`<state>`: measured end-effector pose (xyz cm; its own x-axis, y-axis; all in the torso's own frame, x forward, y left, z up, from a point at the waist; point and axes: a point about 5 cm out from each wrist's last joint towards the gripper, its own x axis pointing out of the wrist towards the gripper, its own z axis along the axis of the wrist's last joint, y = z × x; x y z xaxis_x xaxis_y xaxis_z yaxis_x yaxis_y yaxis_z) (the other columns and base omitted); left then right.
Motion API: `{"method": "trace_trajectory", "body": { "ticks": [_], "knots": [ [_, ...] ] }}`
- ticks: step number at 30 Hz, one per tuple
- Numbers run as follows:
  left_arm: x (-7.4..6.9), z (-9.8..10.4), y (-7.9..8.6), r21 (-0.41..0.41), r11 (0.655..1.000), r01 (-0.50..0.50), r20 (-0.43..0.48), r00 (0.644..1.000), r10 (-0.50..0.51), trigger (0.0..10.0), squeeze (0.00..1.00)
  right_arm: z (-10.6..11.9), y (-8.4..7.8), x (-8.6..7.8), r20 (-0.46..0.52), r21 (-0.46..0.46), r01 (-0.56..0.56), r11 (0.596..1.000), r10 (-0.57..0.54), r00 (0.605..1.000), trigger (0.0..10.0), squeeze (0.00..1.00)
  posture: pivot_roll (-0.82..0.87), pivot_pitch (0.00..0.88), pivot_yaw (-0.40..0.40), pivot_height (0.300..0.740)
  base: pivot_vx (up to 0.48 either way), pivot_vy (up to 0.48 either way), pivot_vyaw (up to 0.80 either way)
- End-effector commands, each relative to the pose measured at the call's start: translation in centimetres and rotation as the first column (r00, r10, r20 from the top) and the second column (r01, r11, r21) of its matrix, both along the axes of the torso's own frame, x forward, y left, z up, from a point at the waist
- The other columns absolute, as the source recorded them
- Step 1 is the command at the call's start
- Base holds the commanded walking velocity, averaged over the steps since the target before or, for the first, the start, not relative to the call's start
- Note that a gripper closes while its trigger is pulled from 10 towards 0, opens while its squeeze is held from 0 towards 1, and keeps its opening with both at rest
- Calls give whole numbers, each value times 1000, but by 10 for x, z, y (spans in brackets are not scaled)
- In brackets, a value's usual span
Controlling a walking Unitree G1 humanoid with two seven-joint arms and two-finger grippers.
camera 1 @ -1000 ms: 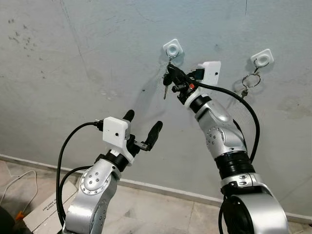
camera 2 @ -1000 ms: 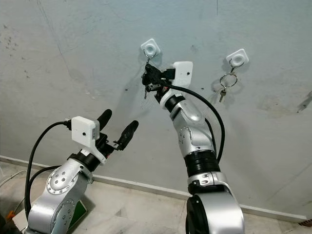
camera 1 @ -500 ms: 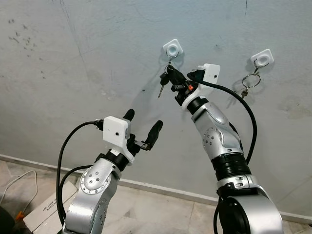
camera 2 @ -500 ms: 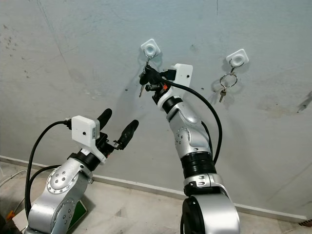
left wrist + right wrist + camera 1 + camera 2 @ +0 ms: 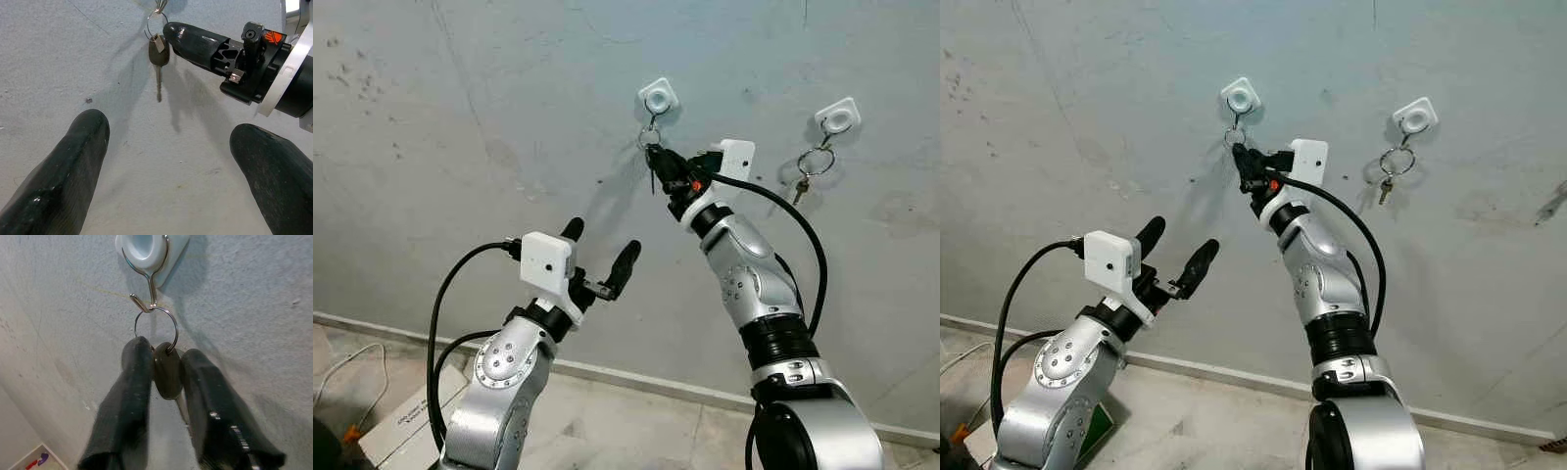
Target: Hang keys on a hook
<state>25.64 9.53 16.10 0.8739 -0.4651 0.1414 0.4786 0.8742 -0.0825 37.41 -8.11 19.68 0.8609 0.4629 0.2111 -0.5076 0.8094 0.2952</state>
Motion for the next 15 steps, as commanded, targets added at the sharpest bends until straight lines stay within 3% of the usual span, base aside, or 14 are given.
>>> {"method": "trace_trajectory", "body": {
  "ticks": [1, 8, 15],
  "knots": [
    [1, 0, 0, 13, 1000, -5, 1, 1000, 5, 10000, 0, 6, 3, -2, 33, -11, -12, 1000, 12, 999, 10000, 1000, 59, 22, 24, 740, 0, 0, 0],
    [1, 0, 2, 16, 1000, -7, 1, 1000, 7, 10000, 0, 6, 1, -5, 54, -44, -14, 999, 16, 998, 10000, 1000, 61, 22, 24, 740, 0, 0, 0],
    [0, -4, 6, 30, 999, -26, -8, 1000, 26, 10000, 0, 1, -11, -15, 85, -118, 24, 993, -14, 996, 10000, 1000, 54, 24, 25, 740, 0, 0, 0]
  ]
}}
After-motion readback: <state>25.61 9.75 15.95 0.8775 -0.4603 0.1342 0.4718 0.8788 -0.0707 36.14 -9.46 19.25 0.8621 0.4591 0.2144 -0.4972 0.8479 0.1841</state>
